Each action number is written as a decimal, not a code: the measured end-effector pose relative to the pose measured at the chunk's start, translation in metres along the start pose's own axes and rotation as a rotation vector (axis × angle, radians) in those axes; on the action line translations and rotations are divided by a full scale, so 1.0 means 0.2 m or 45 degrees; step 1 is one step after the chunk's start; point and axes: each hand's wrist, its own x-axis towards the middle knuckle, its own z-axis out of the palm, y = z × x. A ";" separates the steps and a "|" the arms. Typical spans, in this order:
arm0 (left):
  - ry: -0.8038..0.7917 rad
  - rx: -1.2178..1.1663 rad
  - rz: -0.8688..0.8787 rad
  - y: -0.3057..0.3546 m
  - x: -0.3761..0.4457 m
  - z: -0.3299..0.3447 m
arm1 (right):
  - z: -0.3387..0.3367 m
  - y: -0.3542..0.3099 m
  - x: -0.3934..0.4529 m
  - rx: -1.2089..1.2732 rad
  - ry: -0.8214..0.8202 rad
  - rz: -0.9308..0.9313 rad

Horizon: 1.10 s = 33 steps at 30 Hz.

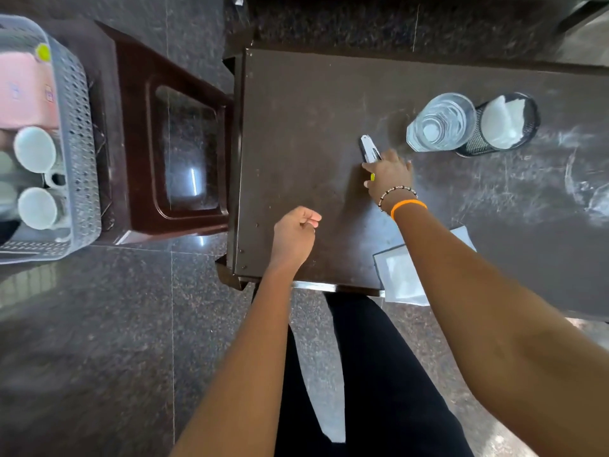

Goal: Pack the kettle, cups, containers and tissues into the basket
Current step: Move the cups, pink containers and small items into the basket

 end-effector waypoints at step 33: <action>0.686 -0.731 0.104 -0.29 -0.01 -1.62 | -0.38 -2.36 -0.29 0.708 -0.276 -1.023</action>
